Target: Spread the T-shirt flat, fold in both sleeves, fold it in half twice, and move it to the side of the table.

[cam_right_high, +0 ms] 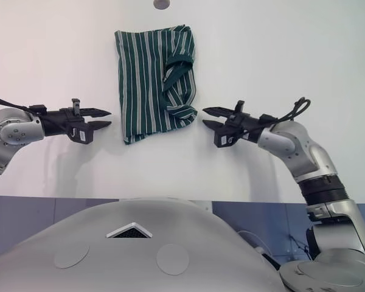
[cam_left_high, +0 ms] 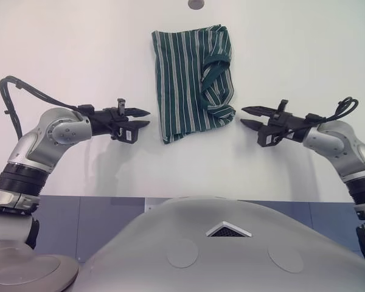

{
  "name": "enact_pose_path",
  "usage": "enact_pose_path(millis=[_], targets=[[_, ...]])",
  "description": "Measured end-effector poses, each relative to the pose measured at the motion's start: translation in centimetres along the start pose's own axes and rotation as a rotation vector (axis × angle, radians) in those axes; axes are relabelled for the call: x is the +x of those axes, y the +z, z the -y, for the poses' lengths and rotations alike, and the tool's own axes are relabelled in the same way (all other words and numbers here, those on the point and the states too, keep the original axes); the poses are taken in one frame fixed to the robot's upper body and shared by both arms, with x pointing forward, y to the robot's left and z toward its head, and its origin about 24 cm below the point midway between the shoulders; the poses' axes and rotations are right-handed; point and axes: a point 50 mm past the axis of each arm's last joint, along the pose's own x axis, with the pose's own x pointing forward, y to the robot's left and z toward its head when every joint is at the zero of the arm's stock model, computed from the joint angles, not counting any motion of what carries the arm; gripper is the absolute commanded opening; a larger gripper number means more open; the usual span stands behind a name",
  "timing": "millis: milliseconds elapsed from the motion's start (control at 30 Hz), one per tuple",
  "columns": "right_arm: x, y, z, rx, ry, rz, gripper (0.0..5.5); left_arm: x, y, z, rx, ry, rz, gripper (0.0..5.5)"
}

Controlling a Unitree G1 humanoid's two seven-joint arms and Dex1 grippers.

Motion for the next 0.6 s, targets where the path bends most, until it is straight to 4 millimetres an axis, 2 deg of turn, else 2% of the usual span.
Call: enact_pose_path(millis=[100, 267, 433, 533, 600], targets=[[2.2, 0.7, 0.2, -0.054, -0.03, 0.053, 1.71, 0.8, 1.2, 0.4, 0.019, -0.007, 0.063, 1.19], [3.6, 0.3, 0.4, -0.078, -0.042, 0.051, 0.67, 2.0, 2.7, 0.6, 0.033, -0.023, 0.143, 1.23], [4.4, 0.2, 1.1, 0.017, -0.077, 0.028, 0.17, 3.0, 3.0, 0.6, 0.017, -0.066, 0.154, 0.33], [2.9, 1.6, 1.3, 0.292, -0.029, 0.052, 0.15, 2.0, 3.0, -0.4, -0.295, -0.114, 0.194, 0.04], [1.8, 2.3, 2.3, 0.511, 0.008, 0.105, 0.15, 1.3, 2.8, -1.3, -0.519, -0.139, 0.258, 0.02]])
